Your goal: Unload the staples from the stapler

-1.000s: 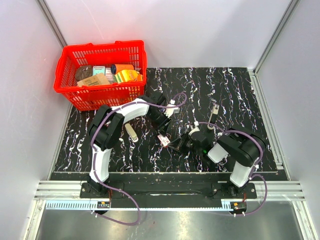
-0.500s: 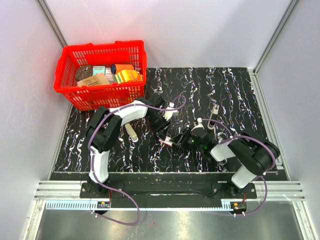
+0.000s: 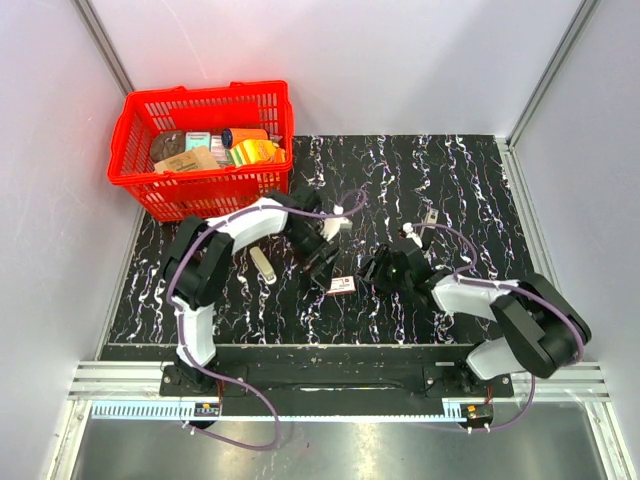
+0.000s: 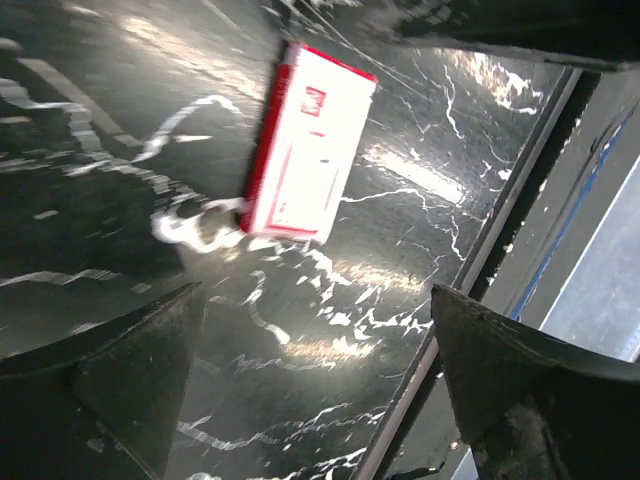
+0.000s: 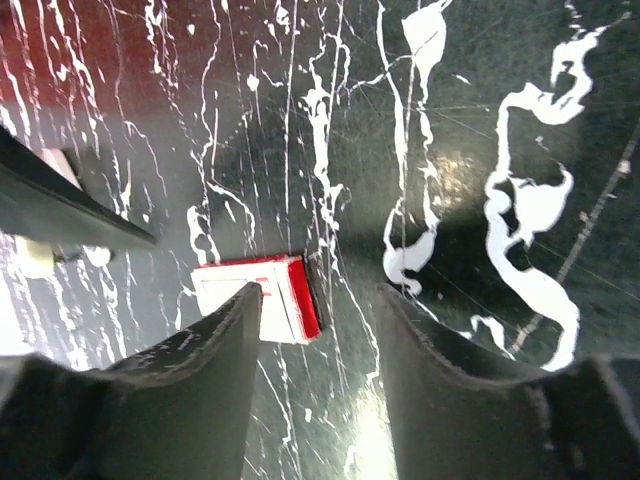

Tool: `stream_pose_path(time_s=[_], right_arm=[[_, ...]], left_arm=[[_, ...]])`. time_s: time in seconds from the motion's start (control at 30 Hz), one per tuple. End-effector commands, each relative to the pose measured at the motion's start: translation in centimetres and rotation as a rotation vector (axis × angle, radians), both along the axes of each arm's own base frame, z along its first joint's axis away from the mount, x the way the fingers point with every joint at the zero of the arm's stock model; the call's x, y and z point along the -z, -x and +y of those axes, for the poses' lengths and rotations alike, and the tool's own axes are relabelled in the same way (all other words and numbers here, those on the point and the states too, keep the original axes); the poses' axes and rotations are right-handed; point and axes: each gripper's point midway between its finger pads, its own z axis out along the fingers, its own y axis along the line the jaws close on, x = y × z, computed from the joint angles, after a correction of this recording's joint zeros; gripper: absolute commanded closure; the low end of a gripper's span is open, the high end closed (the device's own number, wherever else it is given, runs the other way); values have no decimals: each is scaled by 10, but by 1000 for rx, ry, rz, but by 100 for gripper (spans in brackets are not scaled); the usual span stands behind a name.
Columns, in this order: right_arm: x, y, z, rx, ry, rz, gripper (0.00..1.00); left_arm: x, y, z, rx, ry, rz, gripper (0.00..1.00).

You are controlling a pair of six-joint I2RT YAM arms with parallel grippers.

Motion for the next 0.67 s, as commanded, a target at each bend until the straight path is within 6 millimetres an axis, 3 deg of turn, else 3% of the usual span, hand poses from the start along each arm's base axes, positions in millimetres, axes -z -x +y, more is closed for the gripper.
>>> stream_pose_path(time_s=[0.0, 0.03, 0.1, 0.13, 0.27, 0.43, 0.53, 0.63], right_arm=[[-22, 0, -21, -23, 141, -47, 41], [-28, 1, -26, -28, 171, -58, 36], [-45, 2, -36, -31, 221, -85, 8], [-56, 1, -38, -35, 235, -107, 1], [-99, 0, -44, -65, 276, -174, 1], [-136, 1, -44, -119, 284, -247, 0], [-150, 1, -44, -137, 296, -269, 1], [-163, -1, -46, -152, 312, -301, 1]], left_arm=[[-78, -56, 16, -96, 92, -233, 1], [-91, -63, 24, -123, 95, -269, 1], [-118, -68, 36, -156, 94, -367, 1], [-129, -69, 42, -168, 88, -411, 1], [-157, -78, 79, -287, -7, -657, 1], [-188, -80, 122, -495, -85, -830, 1], [-189, -80, 146, -622, -105, -859, 1], [-183, -74, 156, -640, -110, -823, 1]])
